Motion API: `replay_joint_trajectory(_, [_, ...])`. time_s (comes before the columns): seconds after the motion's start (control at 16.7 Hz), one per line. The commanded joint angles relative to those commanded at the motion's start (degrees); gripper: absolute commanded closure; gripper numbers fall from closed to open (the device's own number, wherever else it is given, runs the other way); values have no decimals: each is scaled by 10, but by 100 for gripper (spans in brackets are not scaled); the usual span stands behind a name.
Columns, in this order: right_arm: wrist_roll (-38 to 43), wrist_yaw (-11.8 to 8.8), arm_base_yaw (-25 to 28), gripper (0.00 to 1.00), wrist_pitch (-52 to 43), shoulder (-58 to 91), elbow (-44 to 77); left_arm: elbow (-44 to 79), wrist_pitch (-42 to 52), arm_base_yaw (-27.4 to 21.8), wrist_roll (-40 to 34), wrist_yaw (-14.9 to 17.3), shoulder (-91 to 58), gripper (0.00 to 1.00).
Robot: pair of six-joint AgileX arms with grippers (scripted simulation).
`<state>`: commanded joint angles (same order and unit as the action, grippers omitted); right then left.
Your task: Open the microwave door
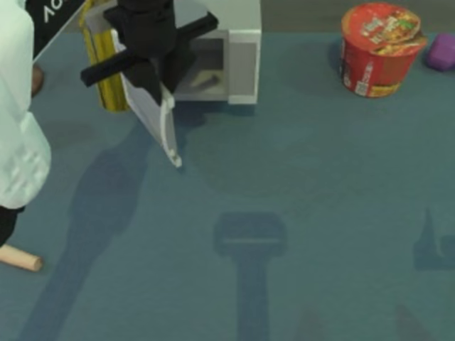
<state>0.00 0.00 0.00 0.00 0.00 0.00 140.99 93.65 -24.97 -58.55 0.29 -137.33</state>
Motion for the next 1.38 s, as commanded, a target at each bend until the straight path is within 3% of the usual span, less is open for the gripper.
replay_joint_trajectory(0.3, [0,0,0,0,0,0,0,-8,-4,0,1,1,8,100])
replay_joint_trajectory(0.84, [0,0,0,0,0,0,0,-128,-55,21,28,-1,73,100])
replay_joint_trajectory(1.38, [0,0,0,0,0,0,0,-129,-55,21,28,-1,74,100])
